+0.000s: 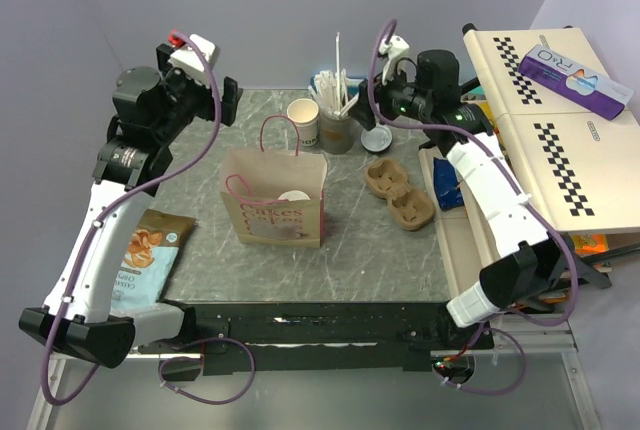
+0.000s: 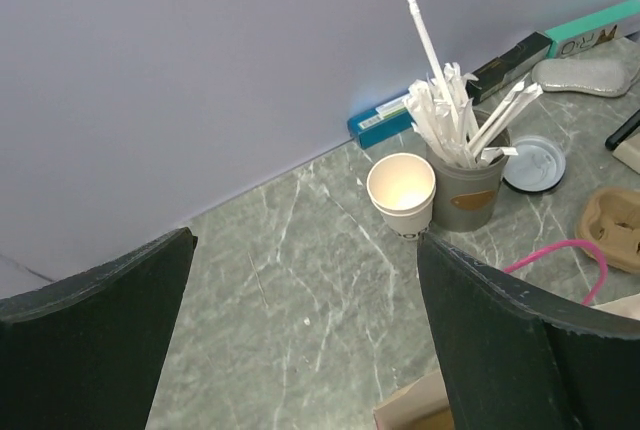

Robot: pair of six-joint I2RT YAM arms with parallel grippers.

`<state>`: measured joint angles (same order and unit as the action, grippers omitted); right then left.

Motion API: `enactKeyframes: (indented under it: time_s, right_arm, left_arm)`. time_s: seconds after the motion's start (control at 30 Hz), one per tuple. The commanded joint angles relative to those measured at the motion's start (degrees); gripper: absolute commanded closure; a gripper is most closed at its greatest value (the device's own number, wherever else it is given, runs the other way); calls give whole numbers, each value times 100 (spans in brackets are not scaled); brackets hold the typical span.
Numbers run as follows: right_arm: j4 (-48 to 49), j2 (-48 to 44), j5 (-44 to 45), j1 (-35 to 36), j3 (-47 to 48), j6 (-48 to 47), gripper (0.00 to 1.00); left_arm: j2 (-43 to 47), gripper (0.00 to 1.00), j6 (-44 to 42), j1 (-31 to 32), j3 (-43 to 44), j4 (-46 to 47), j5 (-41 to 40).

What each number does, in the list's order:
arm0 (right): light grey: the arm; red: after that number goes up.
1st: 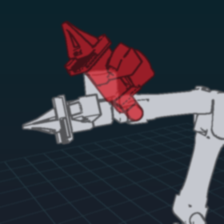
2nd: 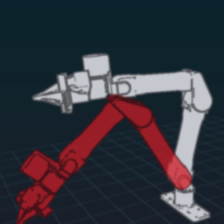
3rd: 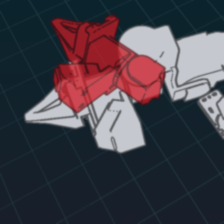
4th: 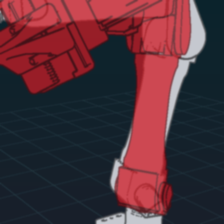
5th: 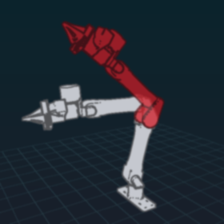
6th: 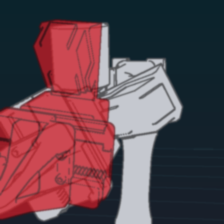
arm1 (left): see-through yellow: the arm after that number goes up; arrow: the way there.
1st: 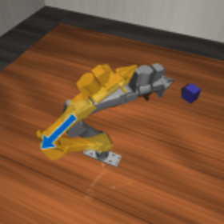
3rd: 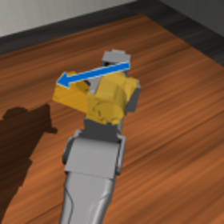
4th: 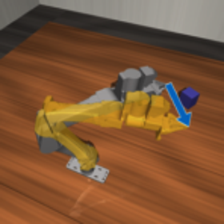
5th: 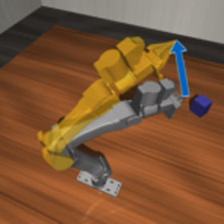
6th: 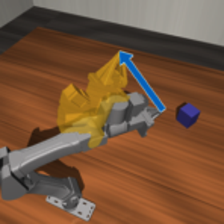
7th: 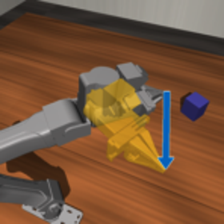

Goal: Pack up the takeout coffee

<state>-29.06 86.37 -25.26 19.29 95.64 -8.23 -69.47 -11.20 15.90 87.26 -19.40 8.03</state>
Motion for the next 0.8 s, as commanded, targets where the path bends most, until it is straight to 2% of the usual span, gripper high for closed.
enactKeyframes:
  time_s: [0.0, 0.03, 0.1, 0.3, 0.47, 0.77]
  right_arm:
    - [269, 652, -225, -4, 622, -907, 38]
    - [269, 853, -304, -4, 693, -1361, 42]
    - [295, 1022, -524, -4, 711, -2108, 43]
    - [594, 1628, -559, -4, 649, -3191, 39]
    - [656, 2147, -726, 5, 895, -3597, 39]
    - [253, 3008, -638, 5, 1765, -3879, 50]
  left_arm:
    - [-14, 1, 470, -228, 150, -108, 401]
    - [-22, 1, 461, -263, 159, -125, 427]
    - [-14, 1, 409, -289, 186, -187, 488]
    - [-14, 1, 285, -307, 195, -292, 480]
    - [4, 1, 127, -307, 177, -398, 375]
    - [-75, 1, 83, -324, 150, -416, 322]
